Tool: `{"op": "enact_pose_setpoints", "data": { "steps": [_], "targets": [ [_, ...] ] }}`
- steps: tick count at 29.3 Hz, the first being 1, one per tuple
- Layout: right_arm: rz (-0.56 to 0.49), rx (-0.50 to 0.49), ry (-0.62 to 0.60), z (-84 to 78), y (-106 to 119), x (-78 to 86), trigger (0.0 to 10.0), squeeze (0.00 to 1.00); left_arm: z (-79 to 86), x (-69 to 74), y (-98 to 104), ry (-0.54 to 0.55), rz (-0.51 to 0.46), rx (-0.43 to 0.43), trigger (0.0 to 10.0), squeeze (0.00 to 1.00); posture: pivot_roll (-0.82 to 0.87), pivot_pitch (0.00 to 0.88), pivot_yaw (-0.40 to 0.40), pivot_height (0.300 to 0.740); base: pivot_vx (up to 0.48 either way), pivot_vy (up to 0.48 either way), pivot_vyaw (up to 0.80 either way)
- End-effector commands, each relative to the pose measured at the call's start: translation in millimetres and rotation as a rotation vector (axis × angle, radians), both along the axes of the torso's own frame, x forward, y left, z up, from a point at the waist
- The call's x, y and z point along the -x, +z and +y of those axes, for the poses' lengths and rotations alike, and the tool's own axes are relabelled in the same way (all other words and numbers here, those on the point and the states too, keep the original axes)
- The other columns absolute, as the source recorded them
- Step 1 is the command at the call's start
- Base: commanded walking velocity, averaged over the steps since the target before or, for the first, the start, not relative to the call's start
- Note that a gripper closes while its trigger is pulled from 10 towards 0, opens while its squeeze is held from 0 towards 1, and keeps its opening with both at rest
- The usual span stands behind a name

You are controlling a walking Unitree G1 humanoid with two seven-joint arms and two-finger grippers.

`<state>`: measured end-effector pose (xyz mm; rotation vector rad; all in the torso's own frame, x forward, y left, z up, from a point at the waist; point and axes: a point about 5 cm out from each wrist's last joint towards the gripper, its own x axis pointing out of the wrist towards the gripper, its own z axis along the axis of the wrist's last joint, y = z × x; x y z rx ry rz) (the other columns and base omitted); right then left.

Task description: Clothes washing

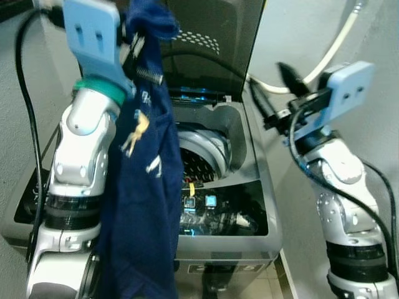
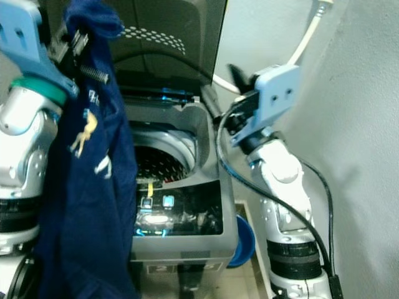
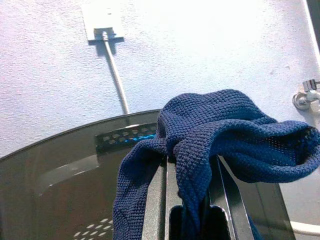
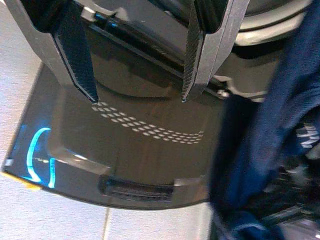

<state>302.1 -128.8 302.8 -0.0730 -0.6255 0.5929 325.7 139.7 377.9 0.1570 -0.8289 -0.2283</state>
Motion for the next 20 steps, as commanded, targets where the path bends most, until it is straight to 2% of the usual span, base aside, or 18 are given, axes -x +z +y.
{"op": "enact_pose_setpoints", "data": {
  "steps": [1, 2, 5, 6, 7, 9, 10, 11, 12, 13, 16, 18, 19, 20],
  "targets": [
    [0.009, 0.004, 0.016, -0.2, -1.9, 2.0, 10.0, 0.0, -0.3, -0.5, 0.3, 0.004, -0.005, -0.016, 10.0, 0.0, 0.03, 0.028, -0.014, 0.74, 0.0, 0.0, 0.0],
    [0.042, 0.03, 0.13, 5.5, -7.6, 8.9, 10.0, 0.0, -3.4, -2.4, 12.0, -0.016, -0.037, -0.017, 10.0, 0.0, 0.03, 0.028, -0.012, 0.74, 0.0, 0.0, 0.0],
    [0.042, 0.03, 0.13, 5.5, -7.6, 8.9, 10.0, 0.0, -3.4, -2.4, 12.0, -0.016, -0.037, -0.017, 10.0, 0.0, 0.03, 0.028, -0.012, 0.74, 0.0, 0.0, 0.0],
    [0.102, 0.119, 0.248, 16.8, -26.6, 16.2, 10.0, 0.0, -12.0, -2.9, 28.6, -0.084, -0.072, -0.017, 10.0, 0.0, 0.02, 0.031, -0.002, 0.74, 0.0, 0.0, 0.0],
    [0.102, 0.119, 0.248, 16.8, -26.6, 16.2, 10.0, 0.0, -12.0, -2.9, 28.6, -0.084, -0.072, -0.017, 10.0, 0.0, 0.02, 0.031, -0.002, 0.74, 0.0, 0.0, 0.0],
    [0.228, 0.241, 0.462, 51.4, -68.0, 31.3, 10.0, 0.0, -33.5, -1.1, 44.7, -0.216, -0.102, -0.025, 10.0, 0.0, 0.01, 0.036, 0.002, 0.74, 0.0, 0.0, 0.0],
    [0.228, 0.241, 0.462, 51.4, -68.0, 31.3, 10.0, 0.0, -33.5, -1.1, 44.7, -0.216, -0.102, -0.025, 10.0, 0.0, 0.01, 0.036, 0.002, 0.74, 0.0, 0.0, 0.0],
    [0.265, 0.285, 0.512, 67.2, -83.4, 33.7, 10.0, 0.0, -39.7, -0.4, 48.2, -0.257, -0.104, -0.015, 10.0, 0.0, 0.02, 0.039, -0.002, 0.74, 0.0, 0.0, 0.0],
    [0.265, 0.285, 0.512, 67.2, -83.4, 33.7, 10.0, 0.0, -39.7, -0.4, 48.2, -0.257, -0.104, -0.015, 10.0, 0.0, 0.02, 0.039, -0.002, 0.74, 0.0, 0.0, 0.0],
    [0.287, 0.326, 0.545, 82.6, -95.0, 33.0, 10.0, 0.0, -43.1, -1.0, 51.4, -0.281, -0.109, -0.003, 10.0, 0.0, 0.02, 0.042, -0.006, 0.74, 0.0, 0.0, 0.0],
    [0.296, 0.355, 0.562, 91.5, -101.5, 32.3, 10.0, 0.0, -44.4, -1.5, 53.9, -0.293, -0.114, 0.006, 10.0, 0.0, 0.02, 0.042, -0.006, 0.74, 0.0, 0.0, 0.0],
    [0.34, 0.356, 0.569, 121.0, -111.2, 24.5, 10.0, 0.0, -47.3, -3.6, 58.0, -0.313, -0.12, 0.024, 10.0, 0.0, 0.03, 0.043, -0.011, 0.74, 0.0, 0.0, 0.0],
    [0.34, 0.356, 0.569, 121.0, -111.2, 24.5, 10.0, 0.0, -47.3, -3.6, 58.0, -0.313, -0.12, 0.024, 10.0, 0.0, 0.03, 0.043, -0.011, 0.74, 0.0, 0.0, 0.0],
    [0.358, 0.348, 0.571, 131.1, -112.9, 22.5, 10.0, 0.0, -48.1, -4.2, 58.5, -0.321, -0.119, 0.032, 10.0, 0.0, 0.03, 0.043, -0.011, 0.74, 0.0, 0.0, 0.0]
  ]
}}
